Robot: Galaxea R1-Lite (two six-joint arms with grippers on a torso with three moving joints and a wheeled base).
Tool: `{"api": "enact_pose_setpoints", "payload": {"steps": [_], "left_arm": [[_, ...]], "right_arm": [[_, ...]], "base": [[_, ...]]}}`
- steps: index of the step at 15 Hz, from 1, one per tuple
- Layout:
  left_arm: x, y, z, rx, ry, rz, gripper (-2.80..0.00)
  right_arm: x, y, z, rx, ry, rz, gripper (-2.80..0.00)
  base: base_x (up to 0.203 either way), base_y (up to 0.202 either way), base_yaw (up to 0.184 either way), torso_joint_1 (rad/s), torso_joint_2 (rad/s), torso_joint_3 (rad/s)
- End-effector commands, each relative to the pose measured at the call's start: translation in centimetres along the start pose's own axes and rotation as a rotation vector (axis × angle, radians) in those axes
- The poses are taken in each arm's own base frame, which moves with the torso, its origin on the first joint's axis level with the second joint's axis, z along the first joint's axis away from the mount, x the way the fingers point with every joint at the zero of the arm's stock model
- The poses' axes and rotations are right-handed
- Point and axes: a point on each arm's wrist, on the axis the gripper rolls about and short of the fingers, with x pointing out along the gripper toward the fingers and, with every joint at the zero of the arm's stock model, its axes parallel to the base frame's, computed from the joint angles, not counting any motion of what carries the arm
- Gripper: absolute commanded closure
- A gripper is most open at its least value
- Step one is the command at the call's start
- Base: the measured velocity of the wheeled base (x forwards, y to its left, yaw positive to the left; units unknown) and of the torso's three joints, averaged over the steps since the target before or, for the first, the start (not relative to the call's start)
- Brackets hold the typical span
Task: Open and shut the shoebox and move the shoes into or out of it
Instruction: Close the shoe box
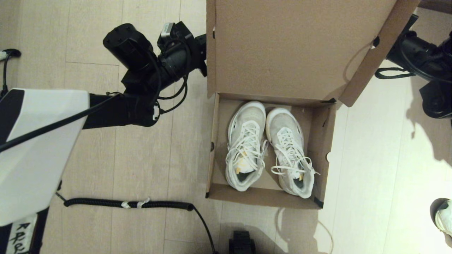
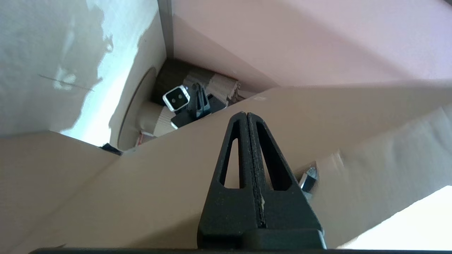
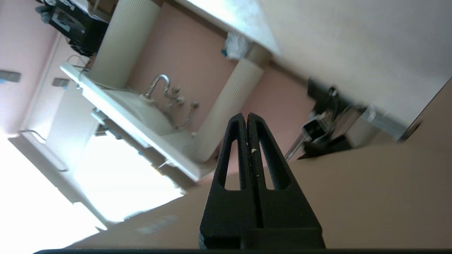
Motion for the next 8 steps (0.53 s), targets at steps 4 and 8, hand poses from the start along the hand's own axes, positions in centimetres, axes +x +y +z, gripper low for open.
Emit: {"api": "enact_pose_setpoints", "payload": {"steps": [4,8], "left_arm": [[0.2,-2.6,-0.7,-0.012,0.018,-0.019,0.0],[-1.1,-5.1,-1.7,-0.071,0.069,0.005,0.0]], "right_arm": [[-0.6,1.7,-1.4,0.039,0.048,-0.025,0.0],[-1.1,2.2,-2.8,0.085,0.072,-0.054,0.0]], "base": [[0.0,0.0,0.0,0.0,0.0,0.0],[0.0,0.0,0.0,0.0,0.0,0.0]]}}
